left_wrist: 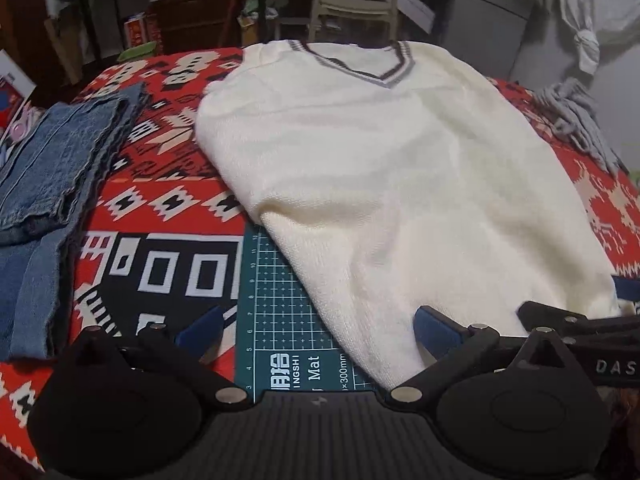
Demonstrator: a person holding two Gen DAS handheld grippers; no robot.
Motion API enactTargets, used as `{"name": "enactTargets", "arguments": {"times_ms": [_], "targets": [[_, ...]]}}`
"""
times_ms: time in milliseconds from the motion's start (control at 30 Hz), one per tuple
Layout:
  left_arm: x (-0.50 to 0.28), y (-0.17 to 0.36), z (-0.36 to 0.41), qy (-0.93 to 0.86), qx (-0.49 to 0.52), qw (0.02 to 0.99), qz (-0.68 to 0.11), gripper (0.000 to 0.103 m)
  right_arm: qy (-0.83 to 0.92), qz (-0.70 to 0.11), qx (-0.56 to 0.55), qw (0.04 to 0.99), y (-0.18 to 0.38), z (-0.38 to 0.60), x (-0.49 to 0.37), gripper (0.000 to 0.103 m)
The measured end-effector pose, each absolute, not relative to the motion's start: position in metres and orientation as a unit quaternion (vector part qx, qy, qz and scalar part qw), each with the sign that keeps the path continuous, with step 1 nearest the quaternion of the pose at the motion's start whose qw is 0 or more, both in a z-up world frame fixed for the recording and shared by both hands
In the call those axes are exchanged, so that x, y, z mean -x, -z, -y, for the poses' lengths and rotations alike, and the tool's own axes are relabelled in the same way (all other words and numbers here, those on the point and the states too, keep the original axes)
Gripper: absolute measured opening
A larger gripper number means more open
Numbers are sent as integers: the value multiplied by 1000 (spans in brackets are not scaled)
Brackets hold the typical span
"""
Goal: Fold clothes
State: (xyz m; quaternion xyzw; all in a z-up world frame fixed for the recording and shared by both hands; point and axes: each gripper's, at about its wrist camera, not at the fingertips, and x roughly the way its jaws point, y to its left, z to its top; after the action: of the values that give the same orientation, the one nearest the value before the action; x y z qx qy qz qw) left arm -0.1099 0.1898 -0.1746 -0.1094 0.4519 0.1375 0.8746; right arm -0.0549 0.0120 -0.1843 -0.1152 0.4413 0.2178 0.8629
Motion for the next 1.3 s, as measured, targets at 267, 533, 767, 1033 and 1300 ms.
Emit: {"name": "enactTargets", "arguments": {"times_ms": [267, 533, 767, 1033, 1300], "targets": [[121, 153, -199, -100, 163, 867, -459, 82, -212, -417, 81, 880, 147, 24, 61, 101], [129, 140, -173, -55, 132, 877, -458, 60, -207, -425, 79, 877, 139, 62, 88, 66], [128, 149, -167, -45, 118, 872, -472, 54, -175, -447, 61, 875, 148, 93, 87, 40], [129, 146, -169, -44, 128, 873, -469, 59, -120, -466, 42, 876, 161, 117, 64, 23], [129, 151, -172, -55, 133, 867, -477, 59, -145, -480, 20, 865, 164, 104, 55, 17]]}}
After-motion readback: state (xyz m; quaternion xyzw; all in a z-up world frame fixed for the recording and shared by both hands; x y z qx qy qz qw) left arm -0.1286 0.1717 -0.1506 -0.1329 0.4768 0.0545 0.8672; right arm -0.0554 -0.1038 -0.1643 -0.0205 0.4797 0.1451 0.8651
